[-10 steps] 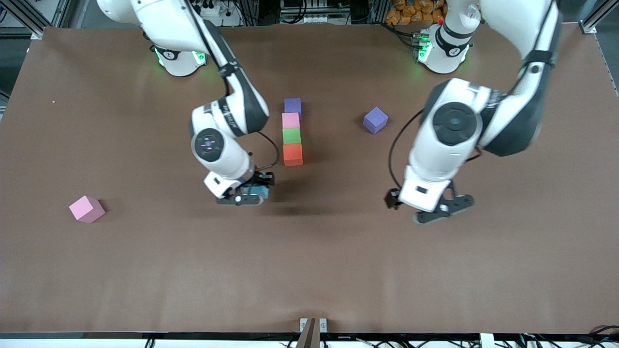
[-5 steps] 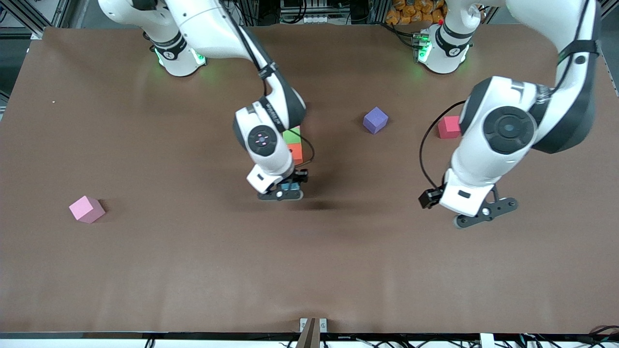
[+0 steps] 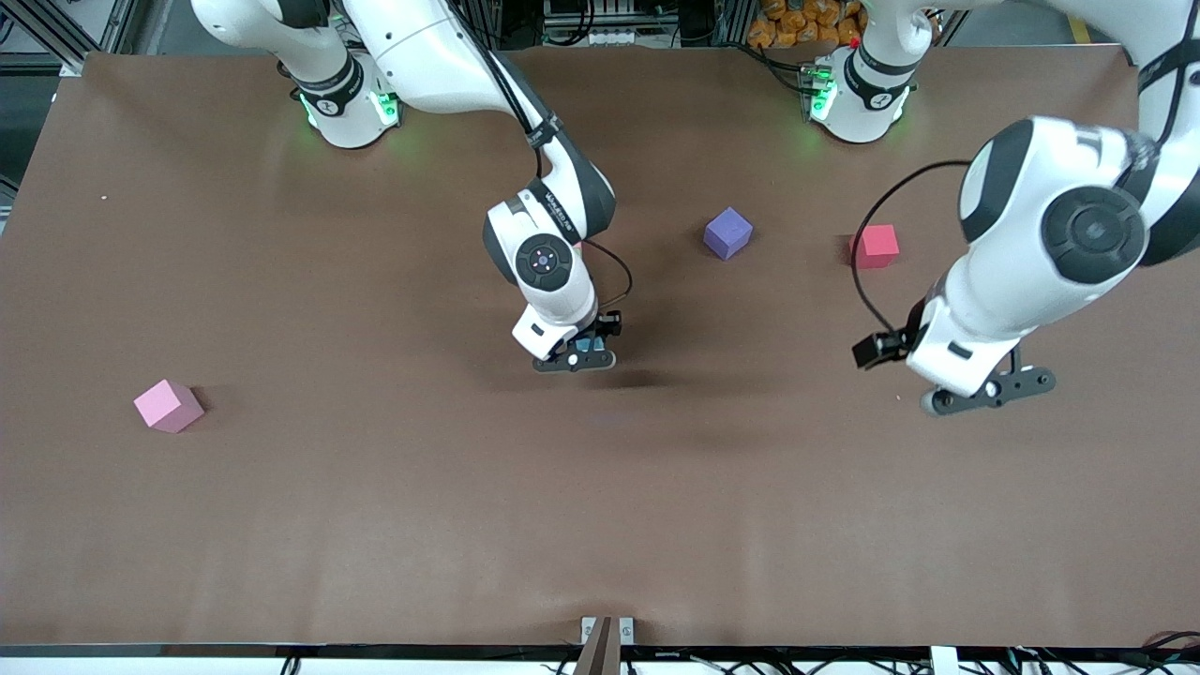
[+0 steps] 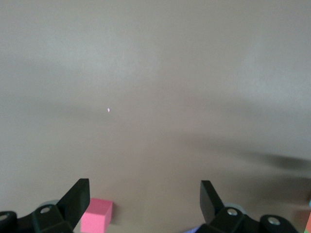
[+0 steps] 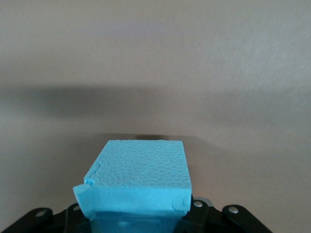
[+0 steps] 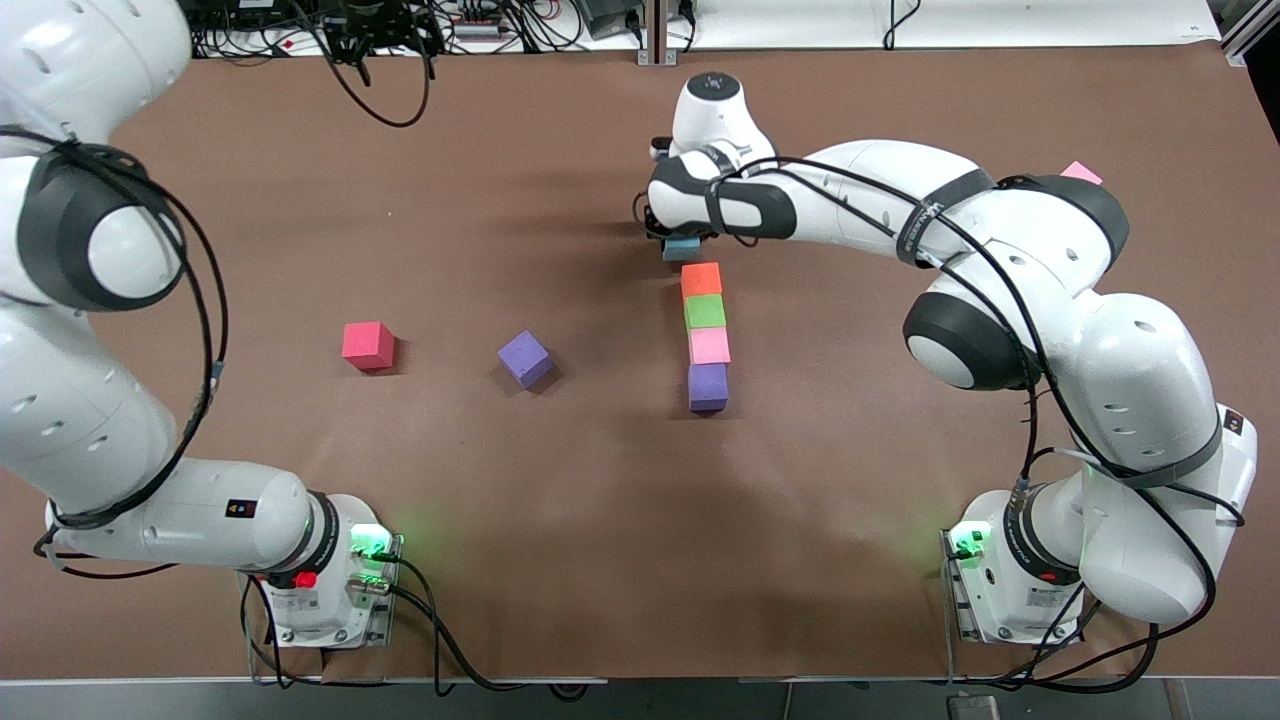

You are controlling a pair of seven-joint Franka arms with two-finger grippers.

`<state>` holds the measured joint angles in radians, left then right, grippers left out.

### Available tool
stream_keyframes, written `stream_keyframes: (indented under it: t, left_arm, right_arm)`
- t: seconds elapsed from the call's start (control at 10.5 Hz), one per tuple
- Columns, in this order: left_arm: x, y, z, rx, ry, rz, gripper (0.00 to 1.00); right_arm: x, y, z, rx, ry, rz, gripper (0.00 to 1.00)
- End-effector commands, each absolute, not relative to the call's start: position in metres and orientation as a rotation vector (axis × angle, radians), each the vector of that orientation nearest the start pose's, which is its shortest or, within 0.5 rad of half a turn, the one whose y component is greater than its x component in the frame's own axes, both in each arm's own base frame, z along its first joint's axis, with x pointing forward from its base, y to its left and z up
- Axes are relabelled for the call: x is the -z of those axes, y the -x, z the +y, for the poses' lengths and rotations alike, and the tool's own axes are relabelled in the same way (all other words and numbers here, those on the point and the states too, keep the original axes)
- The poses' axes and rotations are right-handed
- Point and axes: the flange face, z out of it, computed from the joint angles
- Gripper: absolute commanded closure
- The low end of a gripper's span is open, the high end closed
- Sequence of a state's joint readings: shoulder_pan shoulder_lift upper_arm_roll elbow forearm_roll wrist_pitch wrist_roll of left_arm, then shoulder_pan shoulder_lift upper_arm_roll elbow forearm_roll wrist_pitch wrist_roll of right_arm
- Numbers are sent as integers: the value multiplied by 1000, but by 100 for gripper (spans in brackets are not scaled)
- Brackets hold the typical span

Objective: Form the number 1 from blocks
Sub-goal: 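Place the cyan cube below orange with the right gripper while the left withdraws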

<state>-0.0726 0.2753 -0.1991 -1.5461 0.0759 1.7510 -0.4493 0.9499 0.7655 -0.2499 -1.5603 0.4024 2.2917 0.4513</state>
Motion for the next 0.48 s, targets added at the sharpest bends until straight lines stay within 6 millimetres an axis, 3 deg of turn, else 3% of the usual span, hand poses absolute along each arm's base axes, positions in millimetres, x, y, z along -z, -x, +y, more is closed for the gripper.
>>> stream_keyframes:
  t: [0.0, 0.19, 0.38]
  left_arm:
    - [-514, -585, -118, -89, 3141, -191, 0]
    - [-533, -586, -98, -47, 3167, -224, 0]
    - [-537, -590, -79, -34, 3175, -187, 0]
  right_arm:
    - [-194, -499, 466, -124, 3019, -52, 40]
    - [-197, -493, 456, -145, 3023, -39, 39]
    - [-199, -490, 448, -159, 3025, -26, 39]
